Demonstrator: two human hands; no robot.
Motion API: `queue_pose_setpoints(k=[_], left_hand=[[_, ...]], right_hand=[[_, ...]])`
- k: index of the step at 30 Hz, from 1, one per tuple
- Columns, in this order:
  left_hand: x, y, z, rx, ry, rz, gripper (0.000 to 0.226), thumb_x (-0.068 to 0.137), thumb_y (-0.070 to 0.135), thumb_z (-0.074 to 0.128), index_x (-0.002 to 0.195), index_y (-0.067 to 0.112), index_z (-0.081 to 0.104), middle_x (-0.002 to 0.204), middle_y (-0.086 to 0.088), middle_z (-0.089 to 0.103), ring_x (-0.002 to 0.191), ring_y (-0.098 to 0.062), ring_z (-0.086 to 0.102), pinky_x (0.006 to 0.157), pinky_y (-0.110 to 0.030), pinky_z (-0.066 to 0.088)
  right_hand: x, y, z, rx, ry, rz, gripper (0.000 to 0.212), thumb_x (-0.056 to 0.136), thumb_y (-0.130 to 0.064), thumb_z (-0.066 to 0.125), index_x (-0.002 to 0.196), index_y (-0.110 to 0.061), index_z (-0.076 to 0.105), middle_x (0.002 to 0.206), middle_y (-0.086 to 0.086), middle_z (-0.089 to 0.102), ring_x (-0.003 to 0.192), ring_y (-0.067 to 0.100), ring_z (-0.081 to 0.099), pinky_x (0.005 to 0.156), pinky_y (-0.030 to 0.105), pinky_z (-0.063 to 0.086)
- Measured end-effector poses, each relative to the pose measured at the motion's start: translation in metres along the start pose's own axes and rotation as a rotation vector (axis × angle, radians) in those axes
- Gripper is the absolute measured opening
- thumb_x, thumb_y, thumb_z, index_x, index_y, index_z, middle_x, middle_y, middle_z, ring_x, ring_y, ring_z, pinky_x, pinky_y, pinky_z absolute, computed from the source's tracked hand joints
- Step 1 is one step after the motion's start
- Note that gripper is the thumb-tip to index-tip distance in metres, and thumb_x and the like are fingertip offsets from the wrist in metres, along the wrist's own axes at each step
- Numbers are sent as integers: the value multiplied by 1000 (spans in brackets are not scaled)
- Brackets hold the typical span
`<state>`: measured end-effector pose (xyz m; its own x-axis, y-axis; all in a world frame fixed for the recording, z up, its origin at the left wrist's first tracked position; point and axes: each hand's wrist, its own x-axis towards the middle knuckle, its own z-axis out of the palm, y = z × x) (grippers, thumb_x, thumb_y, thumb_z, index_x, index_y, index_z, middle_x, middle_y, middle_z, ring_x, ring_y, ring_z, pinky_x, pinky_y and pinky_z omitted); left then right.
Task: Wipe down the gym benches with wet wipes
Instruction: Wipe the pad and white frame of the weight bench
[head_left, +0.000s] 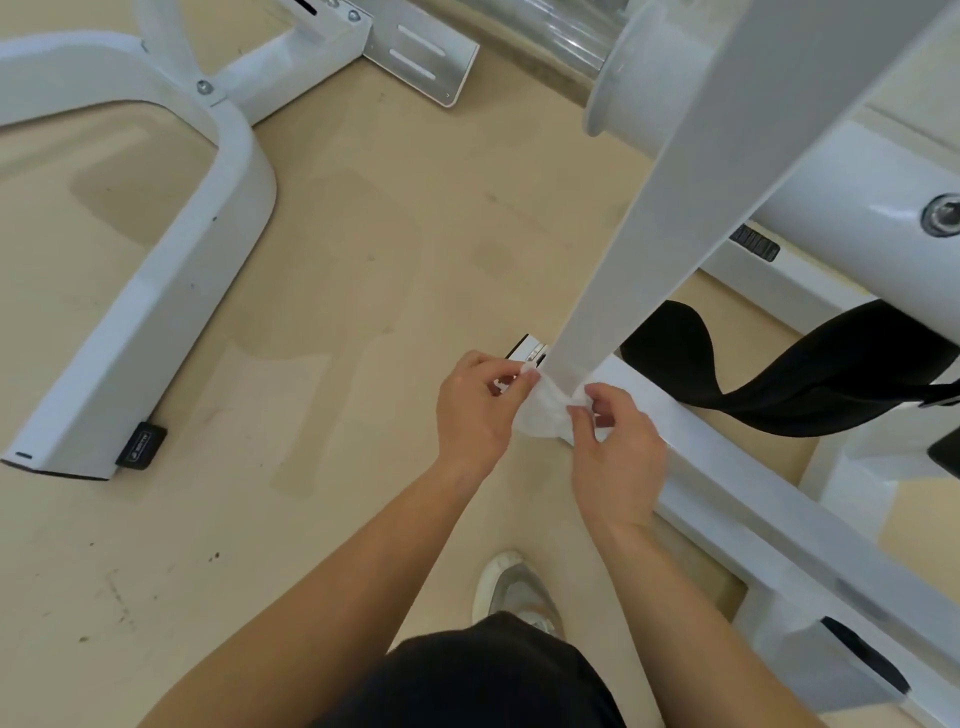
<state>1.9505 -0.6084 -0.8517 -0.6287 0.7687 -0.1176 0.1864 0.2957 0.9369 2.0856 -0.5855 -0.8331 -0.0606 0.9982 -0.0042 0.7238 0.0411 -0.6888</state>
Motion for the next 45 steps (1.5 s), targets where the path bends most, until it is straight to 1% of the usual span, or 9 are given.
queue_pose_setpoints(k=[11,16,19,23,28,32,35,39,45], left_hand=[[-28,1,1,-329,-211,-111,19,95,11,67,105,27,69,97,3,75,83,-25,73,79,-40,62],[-11,-12,21,-188,-110,-163,23,85,10,76,87,32,70,90,15,72,70,4,66,75,-21,53],[3,-13,38,-187,58,-232,10,86,13,74,91,22,72,91,14,72,70,8,64,72,-19,53],[10,-11,55,-191,145,-295,8,89,16,71,96,15,73,94,9,72,73,10,62,70,-10,47],[-3,-14,69,-194,-1,-325,7,88,15,74,86,19,69,79,14,66,72,5,62,66,-6,43],[9,-21,65,-227,117,-392,6,89,18,71,86,23,69,87,9,70,84,-11,69,82,-30,55],[29,-22,52,-177,150,-319,10,91,17,70,99,16,76,94,9,73,82,2,64,82,-20,50],[41,-15,51,-4,-50,-134,29,96,6,55,111,17,77,104,7,76,84,-4,65,76,-8,46],[67,-18,41,32,-276,-128,32,96,4,55,118,17,75,118,4,73,113,-8,65,103,-26,47]], right_hand=[[-5,-11,10,311,-111,26,22,97,-9,61,108,-21,77,98,-11,71,89,-5,64,79,9,49],[-5,0,1,303,-160,89,29,101,-10,52,115,-27,71,103,-17,72,100,-1,66,89,16,50],[-2,7,-7,257,-156,89,26,101,-13,54,118,-24,70,103,-17,71,100,-5,63,83,6,47],[4,6,-17,222,-139,52,22,99,-11,56,110,-26,69,100,-12,71,94,-3,63,75,-2,43],[10,4,-19,205,-151,30,22,97,-8,57,106,-24,70,93,-14,71,88,-6,62,72,0,43],[10,4,-17,199,-157,36,21,97,-10,57,106,-24,70,94,-13,71,88,-3,63,72,1,44],[10,5,-19,194,-154,39,20,98,-12,57,105,-26,69,96,-11,72,89,0,64,70,-1,42],[12,8,-23,203,-162,35,23,97,-9,56,100,-29,67,93,-11,72,87,-4,62,70,1,42],[18,9,-27,181,-175,10,24,96,-10,55,94,-31,68,86,-16,71,84,-1,63,72,11,46]])
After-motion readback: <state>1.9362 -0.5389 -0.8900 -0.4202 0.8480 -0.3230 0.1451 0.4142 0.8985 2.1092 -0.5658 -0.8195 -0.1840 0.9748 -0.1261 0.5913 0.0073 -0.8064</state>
